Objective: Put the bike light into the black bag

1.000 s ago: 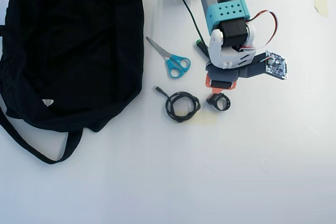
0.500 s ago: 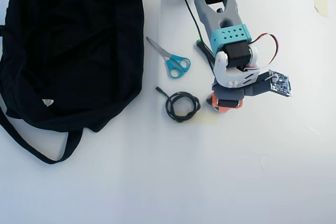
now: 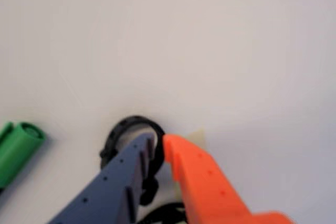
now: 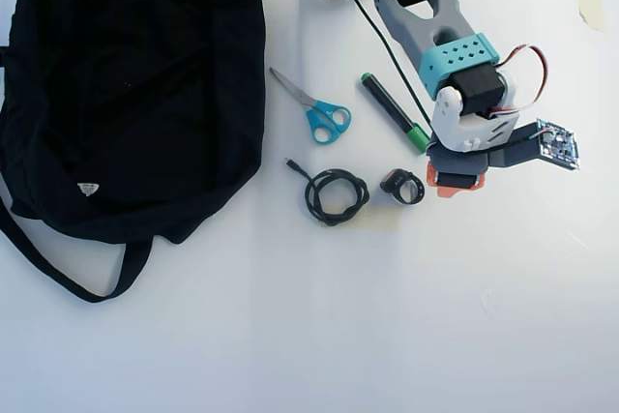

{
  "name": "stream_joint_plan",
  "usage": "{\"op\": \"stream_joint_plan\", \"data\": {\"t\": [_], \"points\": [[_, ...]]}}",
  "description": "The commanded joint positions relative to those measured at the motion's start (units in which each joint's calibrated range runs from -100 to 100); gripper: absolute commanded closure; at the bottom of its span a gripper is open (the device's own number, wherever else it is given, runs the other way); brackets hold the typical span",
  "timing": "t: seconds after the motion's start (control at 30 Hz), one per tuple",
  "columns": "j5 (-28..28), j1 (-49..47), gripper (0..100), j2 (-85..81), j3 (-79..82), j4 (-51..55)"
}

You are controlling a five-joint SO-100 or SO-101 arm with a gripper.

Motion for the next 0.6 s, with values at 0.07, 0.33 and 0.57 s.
{"op": "stream_joint_plan", "data": {"t": [0.07, 0.33, 0.57], "points": [[-0.32, 0.14, 98, -0.81, -2.13, 0.12], [0.26, 2.31, 98, -0.72, 0.20, 0.12], [2.04, 3.36, 90, -0.64, 3.98, -0.57]]}}
